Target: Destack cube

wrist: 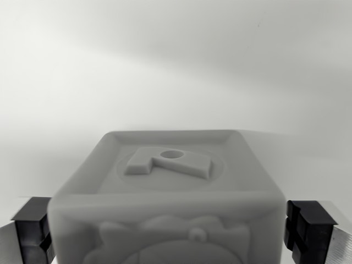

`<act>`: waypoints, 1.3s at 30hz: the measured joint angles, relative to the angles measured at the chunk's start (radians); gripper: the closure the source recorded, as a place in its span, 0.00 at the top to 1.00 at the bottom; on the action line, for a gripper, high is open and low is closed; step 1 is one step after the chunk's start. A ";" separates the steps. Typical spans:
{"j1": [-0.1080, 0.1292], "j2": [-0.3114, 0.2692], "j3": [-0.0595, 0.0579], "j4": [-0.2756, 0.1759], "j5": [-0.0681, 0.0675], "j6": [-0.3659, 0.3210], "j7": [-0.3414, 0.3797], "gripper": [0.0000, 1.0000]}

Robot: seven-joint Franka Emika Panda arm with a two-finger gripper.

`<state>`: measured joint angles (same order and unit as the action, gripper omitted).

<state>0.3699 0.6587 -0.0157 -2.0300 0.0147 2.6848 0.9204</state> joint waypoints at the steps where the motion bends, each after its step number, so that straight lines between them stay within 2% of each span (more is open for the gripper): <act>1: 0.000 0.000 0.000 0.000 0.000 0.000 0.000 1.00; 17: 0.000 -0.018 0.000 -0.005 0.000 -0.011 0.000 1.00; 27: 0.000 -0.071 0.000 -0.019 0.000 -0.048 0.000 1.00; 39: 0.000 -0.161 -0.001 -0.039 0.000 -0.117 0.000 1.00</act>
<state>0.3699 0.4974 -0.0166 -2.0687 0.0144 2.5677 0.9204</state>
